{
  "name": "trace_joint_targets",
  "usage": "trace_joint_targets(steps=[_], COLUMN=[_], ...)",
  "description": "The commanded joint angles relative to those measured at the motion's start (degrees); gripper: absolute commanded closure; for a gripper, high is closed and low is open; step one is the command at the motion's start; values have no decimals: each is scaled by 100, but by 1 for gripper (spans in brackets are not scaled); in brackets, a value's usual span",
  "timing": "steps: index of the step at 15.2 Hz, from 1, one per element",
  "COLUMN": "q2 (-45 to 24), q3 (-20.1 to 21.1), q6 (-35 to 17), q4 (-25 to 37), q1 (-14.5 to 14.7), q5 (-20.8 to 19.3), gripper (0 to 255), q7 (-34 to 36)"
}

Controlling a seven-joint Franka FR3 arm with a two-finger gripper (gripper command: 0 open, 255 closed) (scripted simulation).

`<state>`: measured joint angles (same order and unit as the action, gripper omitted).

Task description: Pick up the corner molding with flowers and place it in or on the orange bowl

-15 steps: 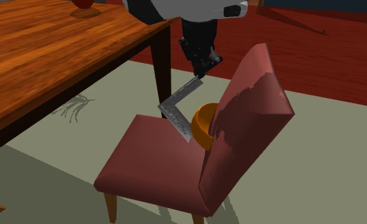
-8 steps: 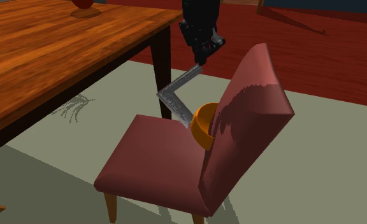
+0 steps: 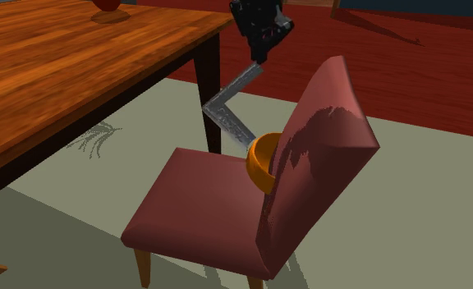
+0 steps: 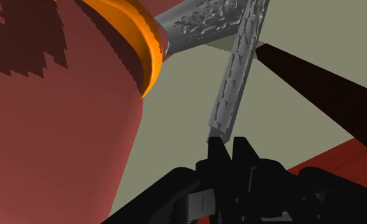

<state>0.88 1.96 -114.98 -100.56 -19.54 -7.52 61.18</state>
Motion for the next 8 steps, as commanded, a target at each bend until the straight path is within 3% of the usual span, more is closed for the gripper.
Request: trace_joint_targets(steps=[1,8], q2=[0,276], q3=[-1,-176], q6=[145,728], q4=[144,496], q1=[-1,-160], q5=[8,129], gripper=[255,255], q7=[-22,-454])
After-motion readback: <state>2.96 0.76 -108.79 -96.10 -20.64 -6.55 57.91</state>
